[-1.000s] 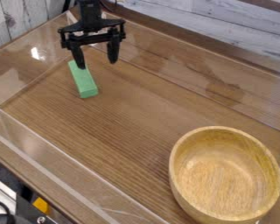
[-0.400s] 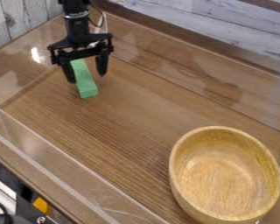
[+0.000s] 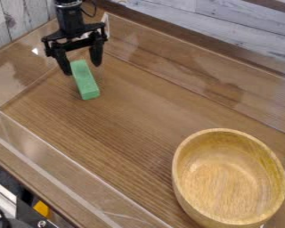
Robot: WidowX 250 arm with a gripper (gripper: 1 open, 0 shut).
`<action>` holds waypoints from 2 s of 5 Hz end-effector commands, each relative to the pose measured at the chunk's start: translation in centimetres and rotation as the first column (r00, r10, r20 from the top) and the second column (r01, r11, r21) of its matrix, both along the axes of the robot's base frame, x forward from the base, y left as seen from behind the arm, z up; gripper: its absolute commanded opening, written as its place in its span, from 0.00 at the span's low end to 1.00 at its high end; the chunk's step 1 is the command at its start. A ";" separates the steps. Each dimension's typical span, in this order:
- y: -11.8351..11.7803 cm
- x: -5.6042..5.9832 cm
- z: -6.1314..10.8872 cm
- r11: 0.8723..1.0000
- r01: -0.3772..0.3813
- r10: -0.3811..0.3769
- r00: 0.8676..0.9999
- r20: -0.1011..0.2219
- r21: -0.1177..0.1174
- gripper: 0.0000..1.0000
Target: Put the green block in the brown bowl
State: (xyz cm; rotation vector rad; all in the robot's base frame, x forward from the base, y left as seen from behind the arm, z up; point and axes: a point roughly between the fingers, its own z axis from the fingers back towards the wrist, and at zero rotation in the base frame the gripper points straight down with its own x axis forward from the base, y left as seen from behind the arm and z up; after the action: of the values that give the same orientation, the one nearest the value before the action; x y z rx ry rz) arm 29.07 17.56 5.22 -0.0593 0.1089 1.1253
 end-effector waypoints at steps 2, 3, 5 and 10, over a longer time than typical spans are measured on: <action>0.3 0.1 -0.9 0.987 -0.157 0.156 0.987 0.045 0.031 1.00; 0.1 0.0 -0.4 0.991 -0.127 0.125 0.991 0.046 0.033 1.00; 0.9 -0.6 0.4 0.971 -0.235 0.233 0.971 0.043 0.050 1.00; -2.0 -0.5 0.6 0.932 -0.352 0.349 0.936 0.045 0.087 1.00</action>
State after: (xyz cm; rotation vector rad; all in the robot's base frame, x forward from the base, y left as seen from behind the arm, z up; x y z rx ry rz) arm 27.82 15.16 3.17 0.0077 0.1142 1.4863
